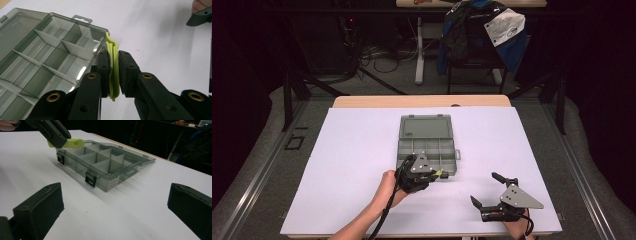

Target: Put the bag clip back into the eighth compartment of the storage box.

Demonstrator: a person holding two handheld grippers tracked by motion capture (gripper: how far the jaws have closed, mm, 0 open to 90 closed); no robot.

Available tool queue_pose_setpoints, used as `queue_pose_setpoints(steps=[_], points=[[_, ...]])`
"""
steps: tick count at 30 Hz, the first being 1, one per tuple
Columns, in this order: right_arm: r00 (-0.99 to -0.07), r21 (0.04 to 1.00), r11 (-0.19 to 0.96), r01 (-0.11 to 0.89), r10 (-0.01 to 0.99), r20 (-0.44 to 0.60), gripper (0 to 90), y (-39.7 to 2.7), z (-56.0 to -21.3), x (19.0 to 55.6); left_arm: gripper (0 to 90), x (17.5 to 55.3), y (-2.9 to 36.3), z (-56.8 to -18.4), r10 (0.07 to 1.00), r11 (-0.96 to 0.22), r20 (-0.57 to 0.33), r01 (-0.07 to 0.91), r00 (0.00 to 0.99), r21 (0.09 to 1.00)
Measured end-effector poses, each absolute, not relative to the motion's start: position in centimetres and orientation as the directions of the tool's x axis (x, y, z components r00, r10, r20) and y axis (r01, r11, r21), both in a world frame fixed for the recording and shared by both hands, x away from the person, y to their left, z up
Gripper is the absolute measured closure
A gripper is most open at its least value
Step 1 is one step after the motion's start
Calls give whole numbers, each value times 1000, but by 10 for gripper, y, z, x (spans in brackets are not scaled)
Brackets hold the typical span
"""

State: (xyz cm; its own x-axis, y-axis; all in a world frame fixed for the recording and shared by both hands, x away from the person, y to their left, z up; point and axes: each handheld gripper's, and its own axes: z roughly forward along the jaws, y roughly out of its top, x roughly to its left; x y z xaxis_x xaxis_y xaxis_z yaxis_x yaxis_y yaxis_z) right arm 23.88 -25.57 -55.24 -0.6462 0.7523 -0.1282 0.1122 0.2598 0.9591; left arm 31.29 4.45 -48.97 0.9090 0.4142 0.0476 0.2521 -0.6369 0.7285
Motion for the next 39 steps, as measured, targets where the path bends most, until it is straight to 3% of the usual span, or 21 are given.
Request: queue_pose_setpoints(steps=[39], points=[[-644,959,260,117,755,-127,0,-256,-553,239,802,338,33,-482,460,-602,21,295,888,742]])
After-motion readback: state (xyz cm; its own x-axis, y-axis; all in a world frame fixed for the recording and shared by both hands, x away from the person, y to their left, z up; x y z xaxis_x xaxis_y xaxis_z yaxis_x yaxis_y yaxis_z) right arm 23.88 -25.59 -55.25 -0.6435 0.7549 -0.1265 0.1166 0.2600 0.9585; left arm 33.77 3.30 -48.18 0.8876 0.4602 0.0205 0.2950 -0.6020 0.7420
